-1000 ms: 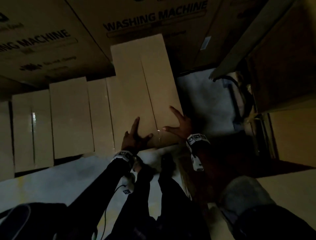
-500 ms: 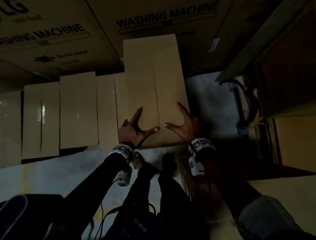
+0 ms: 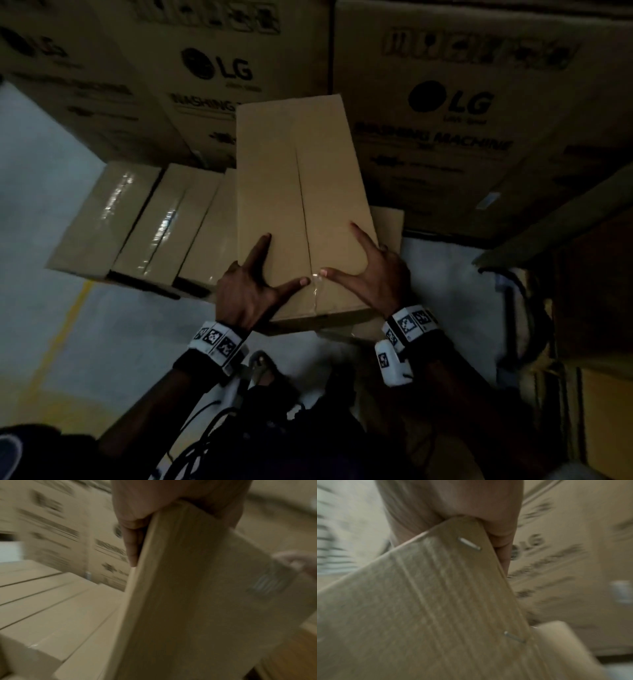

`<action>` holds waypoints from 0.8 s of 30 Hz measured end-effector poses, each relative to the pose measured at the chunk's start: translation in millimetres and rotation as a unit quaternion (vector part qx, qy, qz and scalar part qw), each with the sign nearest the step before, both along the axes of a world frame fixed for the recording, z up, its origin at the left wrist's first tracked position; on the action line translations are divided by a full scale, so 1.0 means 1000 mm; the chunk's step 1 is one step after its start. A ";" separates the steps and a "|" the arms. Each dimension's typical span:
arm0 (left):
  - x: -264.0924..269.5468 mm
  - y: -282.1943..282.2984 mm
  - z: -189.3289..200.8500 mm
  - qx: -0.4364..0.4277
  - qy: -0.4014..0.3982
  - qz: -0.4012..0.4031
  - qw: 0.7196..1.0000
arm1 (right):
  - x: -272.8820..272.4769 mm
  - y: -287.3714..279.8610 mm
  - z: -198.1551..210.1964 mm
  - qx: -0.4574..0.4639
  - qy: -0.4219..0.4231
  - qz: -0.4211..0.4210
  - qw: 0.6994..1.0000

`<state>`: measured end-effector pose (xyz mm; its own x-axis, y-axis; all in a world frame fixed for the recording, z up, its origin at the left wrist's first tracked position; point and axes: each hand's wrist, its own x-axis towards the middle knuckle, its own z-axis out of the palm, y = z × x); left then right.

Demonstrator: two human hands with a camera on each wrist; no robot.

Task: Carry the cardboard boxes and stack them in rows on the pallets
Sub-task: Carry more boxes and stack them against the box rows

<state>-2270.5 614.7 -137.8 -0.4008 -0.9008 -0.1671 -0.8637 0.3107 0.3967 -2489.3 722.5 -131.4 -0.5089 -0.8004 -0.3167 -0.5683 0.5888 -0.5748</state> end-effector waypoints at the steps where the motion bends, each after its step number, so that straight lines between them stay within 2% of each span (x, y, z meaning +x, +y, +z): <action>1: 0.015 -0.001 0.006 -0.005 0.006 0.020 1.000 | 0.010 -0.010 0.007 0.000 0.013 0.021 1.000; 4: 0.063 -0.008 0.022 -0.010 0.029 0.079 0.996 | 0.043 -0.046 0.024 0.001 0.032 0.082 0.996; 11: 0.182 -0.043 0.046 -0.020 0.079 0.211 0.974 | 0.161 -0.135 0.057 -0.012 0.062 0.191 0.979; 19: 0.386 -0.112 0.061 -0.033 0.073 0.338 0.938 | 0.366 -0.260 0.067 -0.066 0.062 0.312 0.946; 24: 0.501 -0.133 0.073 -0.043 0.085 0.426 0.899 | 0.494 -0.320 0.069 -0.103 0.064 0.383 0.916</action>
<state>-1769.0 481.8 -64.4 0.4292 -0.8994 -0.0831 -0.7320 -0.4003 0.5513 -1995.6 402.4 -62.6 0.2047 -0.9740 -0.0966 -0.8398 -0.1241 -0.5286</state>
